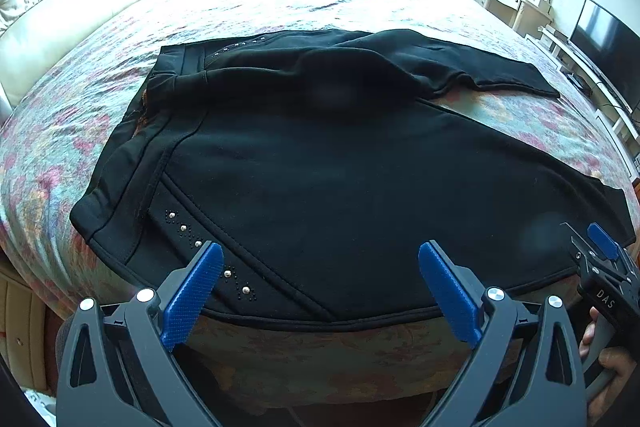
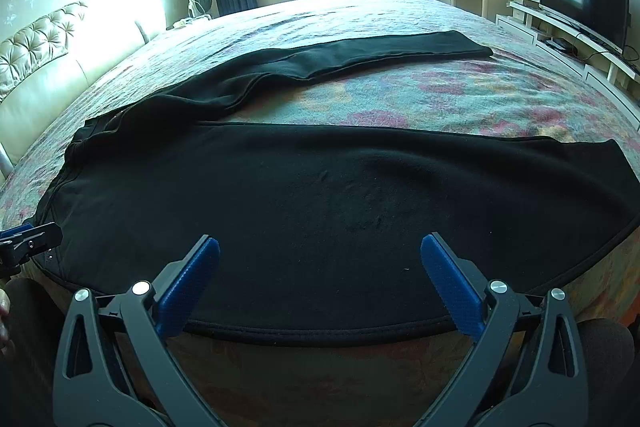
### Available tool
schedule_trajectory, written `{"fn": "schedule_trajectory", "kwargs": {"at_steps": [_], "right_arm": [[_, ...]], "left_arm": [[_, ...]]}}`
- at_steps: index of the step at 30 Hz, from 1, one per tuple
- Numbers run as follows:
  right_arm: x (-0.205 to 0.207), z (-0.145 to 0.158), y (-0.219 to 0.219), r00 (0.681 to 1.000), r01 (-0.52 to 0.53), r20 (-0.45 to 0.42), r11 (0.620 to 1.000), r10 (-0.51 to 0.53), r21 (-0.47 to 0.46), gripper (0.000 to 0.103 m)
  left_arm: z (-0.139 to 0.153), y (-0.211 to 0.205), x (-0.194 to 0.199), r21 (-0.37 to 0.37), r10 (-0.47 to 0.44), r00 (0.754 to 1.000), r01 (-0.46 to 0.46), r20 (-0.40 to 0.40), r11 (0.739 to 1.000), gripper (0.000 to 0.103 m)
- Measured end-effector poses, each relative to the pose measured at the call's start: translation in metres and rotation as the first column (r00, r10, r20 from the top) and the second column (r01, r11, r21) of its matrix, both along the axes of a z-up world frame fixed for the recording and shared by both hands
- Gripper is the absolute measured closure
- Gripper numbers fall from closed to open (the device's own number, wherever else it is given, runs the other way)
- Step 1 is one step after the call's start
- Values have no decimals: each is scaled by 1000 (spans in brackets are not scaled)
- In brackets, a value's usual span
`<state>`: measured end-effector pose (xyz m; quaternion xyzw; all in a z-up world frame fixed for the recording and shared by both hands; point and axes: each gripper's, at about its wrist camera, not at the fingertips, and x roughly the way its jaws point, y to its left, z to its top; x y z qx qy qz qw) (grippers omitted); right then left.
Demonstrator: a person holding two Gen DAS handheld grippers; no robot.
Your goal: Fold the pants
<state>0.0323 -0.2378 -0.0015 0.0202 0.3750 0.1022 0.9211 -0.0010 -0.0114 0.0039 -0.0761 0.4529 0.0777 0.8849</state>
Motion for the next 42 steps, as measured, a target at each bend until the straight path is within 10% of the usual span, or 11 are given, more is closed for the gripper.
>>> {"fn": "schedule_trajectory", "kwargs": {"at_steps": [42], "right_arm": [[0,-6,5,1000,-8,-22,1000,8,-3,2]], "left_arm": [[-3,-7,-2,25,-7,1000,7,-14,1000,6]]}}
